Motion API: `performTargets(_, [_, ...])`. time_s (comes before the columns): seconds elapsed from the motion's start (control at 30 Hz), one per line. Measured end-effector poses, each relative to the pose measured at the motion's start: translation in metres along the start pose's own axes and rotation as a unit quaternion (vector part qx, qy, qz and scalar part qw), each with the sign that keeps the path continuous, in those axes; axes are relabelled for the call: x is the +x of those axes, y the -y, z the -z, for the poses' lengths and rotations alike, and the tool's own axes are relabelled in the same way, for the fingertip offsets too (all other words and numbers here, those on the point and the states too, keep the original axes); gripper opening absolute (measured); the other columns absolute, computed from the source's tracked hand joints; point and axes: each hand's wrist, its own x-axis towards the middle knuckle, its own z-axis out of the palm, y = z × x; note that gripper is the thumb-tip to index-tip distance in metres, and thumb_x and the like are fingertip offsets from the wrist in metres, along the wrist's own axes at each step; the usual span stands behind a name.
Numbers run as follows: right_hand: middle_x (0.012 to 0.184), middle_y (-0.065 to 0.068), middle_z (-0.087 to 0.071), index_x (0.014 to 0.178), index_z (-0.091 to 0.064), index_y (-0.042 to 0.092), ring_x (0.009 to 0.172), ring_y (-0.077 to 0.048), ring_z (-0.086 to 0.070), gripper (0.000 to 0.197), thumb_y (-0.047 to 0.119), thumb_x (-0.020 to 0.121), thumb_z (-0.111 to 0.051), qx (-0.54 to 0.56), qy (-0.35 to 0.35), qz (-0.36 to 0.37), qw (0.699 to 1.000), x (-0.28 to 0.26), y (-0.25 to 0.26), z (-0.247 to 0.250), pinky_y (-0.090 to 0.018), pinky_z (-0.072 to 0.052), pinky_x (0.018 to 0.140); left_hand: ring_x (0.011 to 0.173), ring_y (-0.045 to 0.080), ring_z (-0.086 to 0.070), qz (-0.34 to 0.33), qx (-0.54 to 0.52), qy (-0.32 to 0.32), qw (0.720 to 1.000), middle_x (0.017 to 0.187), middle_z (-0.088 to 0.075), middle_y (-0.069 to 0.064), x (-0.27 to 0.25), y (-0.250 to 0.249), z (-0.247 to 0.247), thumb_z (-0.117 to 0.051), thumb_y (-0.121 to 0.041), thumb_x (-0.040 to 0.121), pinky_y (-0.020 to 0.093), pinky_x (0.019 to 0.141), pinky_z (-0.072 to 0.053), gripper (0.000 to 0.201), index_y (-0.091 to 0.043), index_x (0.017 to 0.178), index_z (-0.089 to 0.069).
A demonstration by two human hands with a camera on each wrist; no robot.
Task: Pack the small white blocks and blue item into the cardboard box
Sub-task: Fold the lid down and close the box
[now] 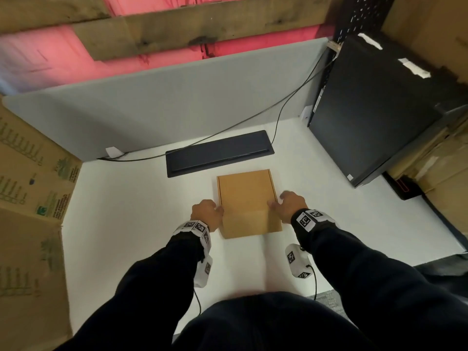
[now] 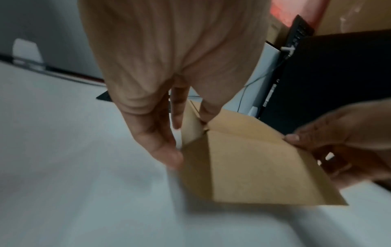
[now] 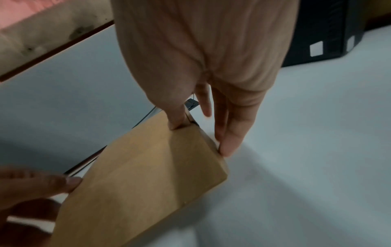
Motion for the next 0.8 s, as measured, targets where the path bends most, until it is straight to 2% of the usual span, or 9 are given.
performTargets(0.03, [0.094,-0.011,-0.071,0.109,-0.064,0.005,0.083,-0.03,-0.073,0.043,0.046,0.096,-0.059,-0.005,0.017,-0.009,1.0,-0.002,0.0,-0.002,-0.029,-0.052,0.062,0.09,0.035,-0.073,0.009,-0.023,0.006,1.0,0.107,-0.073,0.02,0.0,0.001,-0.003,-0.049,-0.036,0.097,0.044,0.081,-0.063,0.039,-0.001,0.101,-0.067])
performTargets(0.07, [0.084,-0.01,-0.072,0.098,-0.067,0.004,0.076,-0.028,-0.074,0.046,0.049,0.096,-0.058,-0.008,0.028,-0.014,0.999,-0.002,0.0,-0.003,-0.028,-0.052,0.058,0.084,0.034,-0.074,0.019,-0.043,0.02,0.999,0.1,-0.075,0.02,-0.001,0.003,-0.005,-0.047,-0.038,0.098,0.046,0.074,-0.064,0.044,0.0,0.095,-0.069])
performTargets(0.1, [0.081,-0.009,-0.073,0.092,-0.067,0.005,0.075,-0.027,-0.074,0.048,0.051,0.096,-0.057,-0.005,0.032,-0.019,0.999,-0.002,-0.001,-0.006,-0.03,-0.055,0.06,0.083,0.033,-0.074,0.032,-0.064,0.033,0.997,0.096,-0.075,0.018,-0.004,0.004,-0.006,-0.048,-0.041,0.098,0.046,0.07,-0.065,0.046,-0.001,0.094,-0.071])
performTargets(0.2, [0.093,-0.013,-0.072,0.098,-0.066,0.004,0.083,-0.03,-0.073,0.055,0.058,0.095,-0.055,0.022,0.03,-0.058,0.998,-0.002,-0.005,-0.014,-0.043,-0.063,0.079,0.083,0.031,-0.075,0.083,-0.151,0.056,0.983,0.091,-0.075,0.012,-0.004,0.017,-0.013,-0.058,-0.052,0.092,0.044,0.063,-0.065,0.048,-0.006,0.091,-0.073])
performTargets(0.33, [0.098,-0.017,-0.069,0.1,-0.064,0.0,0.076,-0.035,-0.073,0.059,0.058,0.094,-0.057,0.099,0.035,-0.098,0.99,-0.006,-0.005,-0.022,-0.047,-0.065,0.068,0.079,0.038,-0.075,0.115,-0.246,0.05,0.961,0.087,-0.076,0.02,0.005,0.028,-0.022,-0.07,-0.051,0.084,0.052,0.069,-0.064,0.052,0.002,0.081,-0.071])
performTargets(0.43, [0.094,-0.018,-0.071,0.096,-0.067,-0.002,0.077,-0.037,-0.074,0.057,0.055,0.093,-0.062,0.126,0.022,-0.107,0.986,-0.006,-0.003,-0.024,-0.049,-0.065,0.067,0.081,0.039,-0.075,0.119,-0.282,0.047,0.951,0.088,-0.076,0.02,0.01,0.032,-0.024,-0.074,-0.046,0.084,0.053,0.071,-0.063,0.049,0.003,0.087,-0.07])
performTargets(0.57, [0.088,-0.016,-0.075,0.091,-0.069,-0.001,0.076,-0.034,-0.075,0.055,0.054,0.09,-0.067,0.138,0.003,-0.102,0.985,-0.005,-0.005,-0.027,-0.045,-0.064,0.072,0.081,0.037,-0.077,0.1,-0.313,0.066,0.942,0.089,-0.078,0.02,0.018,0.044,-0.023,-0.079,-0.052,0.072,0.052,0.077,-0.063,0.058,0.005,0.085,-0.074])
performTargets(0.7, [0.098,-0.022,-0.075,0.091,-0.071,-0.006,0.09,-0.038,-0.074,0.045,0.039,0.088,-0.076,0.26,0.021,-0.093,0.961,-0.001,-0.018,-0.032,-0.049,-0.063,0.081,0.079,0.034,-0.077,0.089,-0.303,0.05,0.948,0.083,-0.079,0.016,0.03,0.052,-0.027,-0.076,-0.068,0.05,0.049,0.08,-0.063,0.078,0.002,0.083,-0.076])
performTargets(0.8, [0.103,-0.023,-0.074,0.086,-0.071,-0.003,0.097,-0.038,-0.072,0.031,0.027,0.089,-0.077,0.301,0.038,-0.094,0.948,-0.001,-0.021,-0.032,-0.049,-0.062,0.084,0.076,0.034,-0.076,0.081,-0.267,0.028,0.96,0.074,-0.078,0.013,0.031,0.049,-0.025,-0.069,-0.076,0.052,0.046,0.082,-0.062,0.08,0.001,0.074,-0.075])
